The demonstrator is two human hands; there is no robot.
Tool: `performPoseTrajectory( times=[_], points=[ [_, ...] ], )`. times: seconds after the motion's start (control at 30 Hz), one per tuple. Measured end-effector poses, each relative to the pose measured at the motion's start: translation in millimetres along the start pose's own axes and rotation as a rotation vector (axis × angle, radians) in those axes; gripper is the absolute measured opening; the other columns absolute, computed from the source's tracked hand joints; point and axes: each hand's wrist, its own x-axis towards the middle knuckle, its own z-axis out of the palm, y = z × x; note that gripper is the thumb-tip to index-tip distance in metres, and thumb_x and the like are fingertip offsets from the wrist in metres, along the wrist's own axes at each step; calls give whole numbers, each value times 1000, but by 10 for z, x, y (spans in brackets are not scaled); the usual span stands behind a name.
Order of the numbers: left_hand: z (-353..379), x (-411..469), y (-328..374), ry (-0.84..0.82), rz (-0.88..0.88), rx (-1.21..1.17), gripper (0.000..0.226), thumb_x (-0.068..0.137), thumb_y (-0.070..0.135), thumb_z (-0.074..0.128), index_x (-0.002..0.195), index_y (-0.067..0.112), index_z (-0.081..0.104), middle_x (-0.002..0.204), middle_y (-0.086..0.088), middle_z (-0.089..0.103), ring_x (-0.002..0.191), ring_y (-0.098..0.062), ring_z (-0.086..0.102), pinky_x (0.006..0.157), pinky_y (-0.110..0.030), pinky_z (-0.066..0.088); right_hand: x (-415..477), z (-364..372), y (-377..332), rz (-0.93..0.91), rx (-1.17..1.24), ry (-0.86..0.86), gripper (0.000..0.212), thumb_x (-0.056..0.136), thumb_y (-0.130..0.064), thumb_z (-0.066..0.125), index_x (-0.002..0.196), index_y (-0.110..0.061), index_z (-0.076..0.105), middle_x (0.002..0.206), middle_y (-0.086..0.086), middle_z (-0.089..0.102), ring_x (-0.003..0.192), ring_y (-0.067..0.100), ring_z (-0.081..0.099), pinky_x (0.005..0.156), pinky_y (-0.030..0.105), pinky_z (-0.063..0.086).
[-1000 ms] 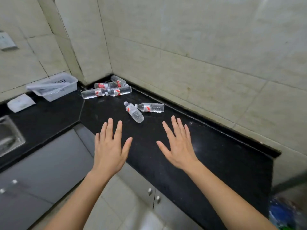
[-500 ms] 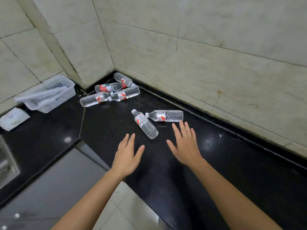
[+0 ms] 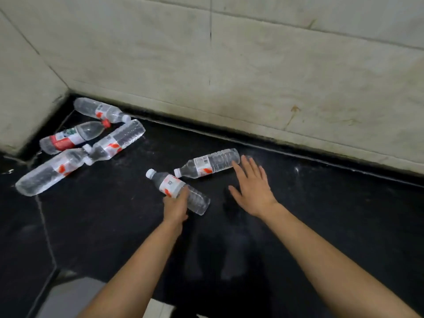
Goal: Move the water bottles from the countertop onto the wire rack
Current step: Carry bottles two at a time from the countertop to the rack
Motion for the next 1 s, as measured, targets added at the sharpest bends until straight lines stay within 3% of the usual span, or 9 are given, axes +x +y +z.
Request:
performPoseTrajectory(
  times=[0.17, 0.33, 0.4, 0.47, 0.57, 0.7, 0.77, 0.9, 1.0],
  points=[
    [-56, 445, 197, 62, -125, -104, 88, 86, 40, 77, 150, 10, 24, 140, -12, 52, 120, -32, 60, 85, -43, 56, 449, 42, -388, 15, -61, -86, 80, 103, -38, 52, 164, -17, 5, 172, 13, -3, 159, 32, -7, 127, 52, 1],
    [-273, 688, 165, -61, -174, -86, 58, 90, 28, 75, 124, 19, 28, 125, -8, 60, 105, -25, 66, 61, -35, 55, 1074, 126, -797, -50, -102, -219, 104, 89, -18, 69, 164, -20, -4, 172, 11, -12, 158, 32, -13, 125, 55, -3],
    [-410, 758, 181, -102, -155, 7, 57, 90, 25, 75, 127, 17, 32, 122, -7, 62, 92, -20, 66, 57, -32, 51, 1217, 229, -925, -45, -131, -282, 110, 86, -18, 72, 164, -21, -5, 172, 9, -11, 158, 31, -12, 125, 55, -4],
    [-584, 815, 212, -138, -117, 146, 61, 87, 22, 78, 132, 14, 38, 124, -8, 63, 89, -19, 66, 59, -32, 51, 1239, 364, -1014, -17, -162, -293, 101, 89, -20, 71, 164, -23, 4, 171, 8, 10, 158, 29, 3, 126, 56, -3],
    [-846, 894, 254, -58, 55, 447, 62, 74, 21, 86, 124, 11, 52, 123, -11, 64, 100, -26, 68, 80, -42, 60, 1169, 474, -1018, 15, -201, -216, 84, 93, -27, 68, 161, -25, 19, 156, 5, 40, 146, 30, 31, 124, 57, 7],
    [-851, 842, 306, 16, 248, 820, 78, 65, 45, 89, 123, 13, 49, 125, -9, 58, 110, -31, 64, 89, -49, 56, 958, 437, -860, -16, -207, -284, 89, 94, -47, 66, 163, -25, 15, 155, 6, 42, 143, 32, 34, 121, 54, 16],
    [-723, 838, 273, 20, 269, 810, 94, 58, 52, 92, 128, 15, 40, 131, -10, 51, 118, -32, 58, 92, -49, 54, 761, 424, -763, 11, -178, -294, 89, 94, -51, 64, 163, -24, 14, 156, 6, 42, 143, 32, 34, 120, 53, 18],
    [-311, 821, 154, 56, 76, 680, 127, 50, 58, 93, 145, 14, 23, 148, -18, 36, 134, -38, 44, 104, -52, 47, 281, 477, -506, 133, -87, -276, 86, 96, -53, 59, 163, -23, 14, 154, 5, 43, 141, 31, 35, 118, 54, 21],
    [18, 741, 25, 160, 244, 756, 127, 49, 63, 92, 144, 11, 24, 144, -21, 39, 133, -40, 44, 100, -54, 46, -39, 534, -272, 246, -22, -267, 86, 98, -59, 52, 163, -21, 11, 154, 6, 41, 141, 32, 33, 116, 54, 25]
  ],
)
